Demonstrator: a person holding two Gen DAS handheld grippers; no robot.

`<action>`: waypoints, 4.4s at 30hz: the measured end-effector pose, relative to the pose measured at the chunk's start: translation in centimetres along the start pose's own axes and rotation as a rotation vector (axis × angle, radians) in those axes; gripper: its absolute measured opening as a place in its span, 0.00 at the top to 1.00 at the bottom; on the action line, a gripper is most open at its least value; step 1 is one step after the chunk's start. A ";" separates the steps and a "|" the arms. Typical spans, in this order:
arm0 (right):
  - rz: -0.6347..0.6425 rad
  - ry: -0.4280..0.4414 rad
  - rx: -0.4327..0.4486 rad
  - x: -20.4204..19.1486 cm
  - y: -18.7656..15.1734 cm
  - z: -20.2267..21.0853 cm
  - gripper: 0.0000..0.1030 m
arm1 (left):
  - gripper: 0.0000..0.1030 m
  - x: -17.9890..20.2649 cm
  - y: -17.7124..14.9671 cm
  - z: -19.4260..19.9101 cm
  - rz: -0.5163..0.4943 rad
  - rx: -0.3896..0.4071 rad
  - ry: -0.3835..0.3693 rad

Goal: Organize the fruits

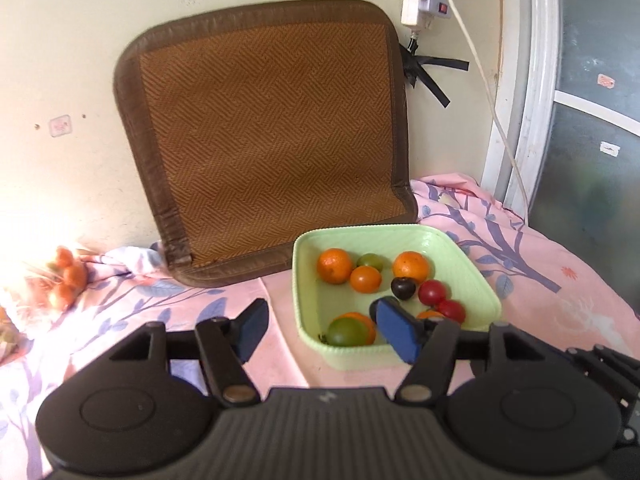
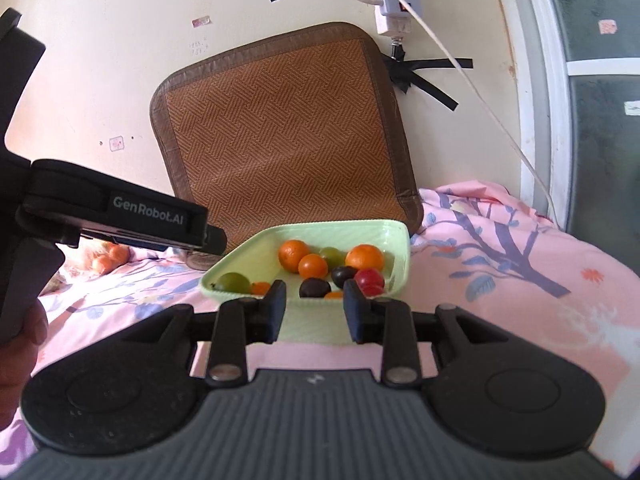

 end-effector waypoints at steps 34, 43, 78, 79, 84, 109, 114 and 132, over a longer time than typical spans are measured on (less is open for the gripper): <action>-0.055 -0.018 0.109 -3.5 0.2 12.9 0.26 | 0.00 -1.1 -6.2 16.6 0.027 0.212 0.233; -0.085 -0.032 0.092 -2.8 -0.5 12.6 0.24 | 0.00 0.0 -7.3 15.3 -0.023 0.154 0.235; -0.166 -0.056 0.040 -1.1 -1.6 11.7 0.22 | 0.00 2.4 -9.6 12.4 -0.121 0.017 0.200; -0.166 -0.056 0.039 -1.1 -1.6 11.7 0.21 | 0.00 2.4 -9.6 12.3 -0.121 0.017 0.200; -0.169 -0.057 0.036 -1.0 -1.7 11.6 0.21 | 0.00 2.4 -9.6 12.3 -0.119 0.015 0.199; -0.174 -0.058 0.028 -1.0 -2.0 11.5 0.20 | 0.00 2.3 -10.6 11.0 -0.103 -0.085 0.156; -0.176 -0.058 0.027 -0.9 -1.9 11.5 0.20 | 0.00 2.4 -10.6 10.9 -0.108 -0.090 0.153; -0.176 -0.060 0.025 -0.9 -1.9 11.4 0.20 | 0.00 2.3 -10.7 10.8 -0.090 -0.097 0.110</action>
Point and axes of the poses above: each gripper's, at about its wrist camera, not at the fingertips, and z roughly against the way its jaws point, x to its right, y to its top, the point moved 1 cm from there along -z, roughly the way its jaws point, and after that the axes turned 8 degrees about x, right-handed, at the moved point
